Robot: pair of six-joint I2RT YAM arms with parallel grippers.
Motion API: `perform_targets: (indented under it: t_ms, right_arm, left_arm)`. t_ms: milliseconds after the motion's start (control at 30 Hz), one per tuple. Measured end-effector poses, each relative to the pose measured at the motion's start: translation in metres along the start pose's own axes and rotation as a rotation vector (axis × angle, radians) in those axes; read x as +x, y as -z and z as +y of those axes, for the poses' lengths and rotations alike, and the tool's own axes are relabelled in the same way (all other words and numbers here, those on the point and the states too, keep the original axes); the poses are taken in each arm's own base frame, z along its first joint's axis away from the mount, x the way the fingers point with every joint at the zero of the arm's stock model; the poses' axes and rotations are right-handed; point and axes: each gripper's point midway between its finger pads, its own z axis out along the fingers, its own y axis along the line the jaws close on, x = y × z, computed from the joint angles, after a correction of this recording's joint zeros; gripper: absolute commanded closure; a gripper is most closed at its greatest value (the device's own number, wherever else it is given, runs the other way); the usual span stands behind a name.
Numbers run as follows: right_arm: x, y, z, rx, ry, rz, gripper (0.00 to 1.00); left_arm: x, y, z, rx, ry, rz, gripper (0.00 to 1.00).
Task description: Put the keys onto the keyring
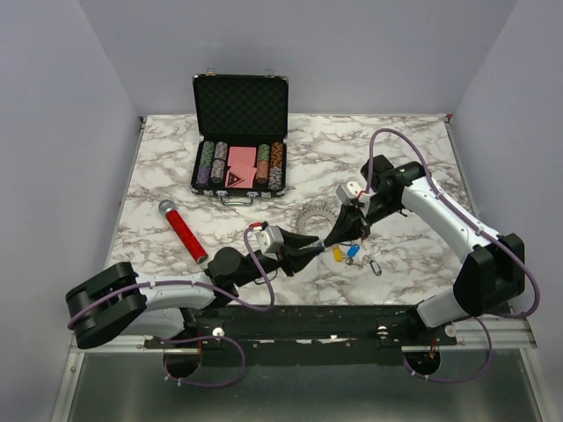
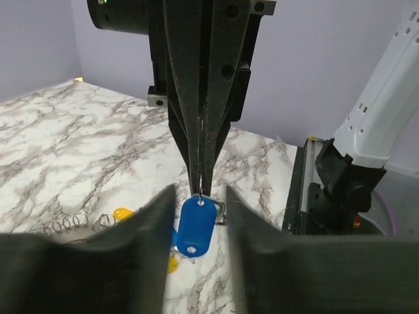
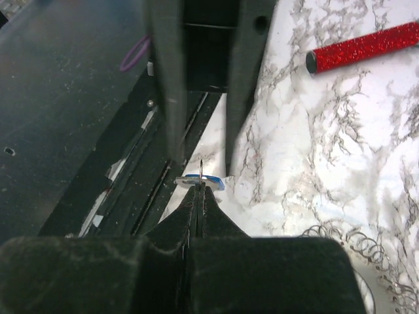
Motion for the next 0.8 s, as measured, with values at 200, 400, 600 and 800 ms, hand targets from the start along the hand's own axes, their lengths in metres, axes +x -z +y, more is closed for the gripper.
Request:
perform_targets:
  t_ms: [200, 400, 600, 800]
  right_arm:
    - [0.013, 0.011, -0.009, 0.019, -0.004, 0.149, 0.99]
    - [0.04, 0.031, -0.018, 0.053, -0.047, 0.378, 0.99]
    - [0.068, 0.063, -0.021, 0.154, -0.171, 0.666, 0.99]
    - [0.101, 0.118, -0.018, 0.298, -0.308, 0.95, 0.99]
  left_arm:
    - [-0.005, 0.016, 0.001, -0.026, -0.004, 0.056, 0.28]
    - [-0.005, 0.017, 0.005, -0.04, -0.056, 0.208, 0.24]
    - [0.017, 0.019, 0.009, -0.037, -0.095, 0.356, 0.24]
    - [0.033, 0.036, 0.013, -0.045, -0.119, 0.451, 0.23]
